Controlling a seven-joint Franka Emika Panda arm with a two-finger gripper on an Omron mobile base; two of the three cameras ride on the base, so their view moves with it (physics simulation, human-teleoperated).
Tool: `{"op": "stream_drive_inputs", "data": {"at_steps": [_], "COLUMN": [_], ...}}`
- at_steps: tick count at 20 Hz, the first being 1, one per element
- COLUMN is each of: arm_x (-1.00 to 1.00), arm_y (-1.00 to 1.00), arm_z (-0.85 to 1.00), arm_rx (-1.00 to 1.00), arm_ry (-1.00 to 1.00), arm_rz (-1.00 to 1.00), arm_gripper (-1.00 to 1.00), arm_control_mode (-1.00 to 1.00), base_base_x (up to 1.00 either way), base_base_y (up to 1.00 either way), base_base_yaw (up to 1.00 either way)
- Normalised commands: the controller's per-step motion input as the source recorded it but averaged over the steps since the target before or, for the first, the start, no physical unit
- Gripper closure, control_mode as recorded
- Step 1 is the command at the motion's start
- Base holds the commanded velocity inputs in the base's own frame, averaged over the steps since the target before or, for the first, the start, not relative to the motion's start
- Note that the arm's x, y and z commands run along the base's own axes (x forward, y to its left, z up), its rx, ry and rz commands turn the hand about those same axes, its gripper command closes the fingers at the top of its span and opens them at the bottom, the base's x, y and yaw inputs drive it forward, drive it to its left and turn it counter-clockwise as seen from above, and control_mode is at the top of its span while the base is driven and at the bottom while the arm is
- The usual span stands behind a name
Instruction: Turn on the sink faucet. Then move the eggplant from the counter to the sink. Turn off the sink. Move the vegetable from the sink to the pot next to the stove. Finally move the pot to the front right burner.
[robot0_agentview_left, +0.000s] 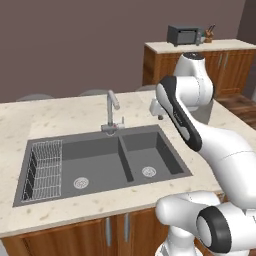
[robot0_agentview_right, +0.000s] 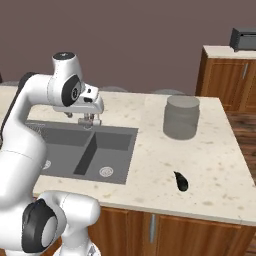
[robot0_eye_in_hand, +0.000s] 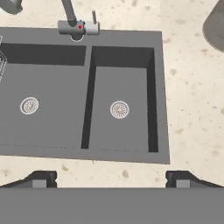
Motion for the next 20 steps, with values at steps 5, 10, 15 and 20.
{"op": "stream_drive_inputs", "data": {"at_steps": [5, 10, 15, 20], "arm_x": [0.00, 0.00, 0.00, 0.38], "arm_y": [0.00, 0.00, 0.00, -0.17], "arm_z": [0.00, 0.00, 0.00, -0.17], "arm_rx": [0.00, 0.00, 0.00, 0.01], "arm_ry": [0.00, 0.00, 0.00, 0.00], "arm_rz": [0.00, 0.00, 0.00, 0.01], "arm_gripper": [-1.00, -1.00, -1.00, -1.00], "arm_control_mode": [1.00, 1.00, 1.00, -1.00], "base_base_x": [0.45, 0.48, 0.44, 0.00], "base_base_y": [-0.38, -0.26, -0.16, 0.00], "base_base_yaw": [-0.06, -0.04, -0.02, 0.00]}}
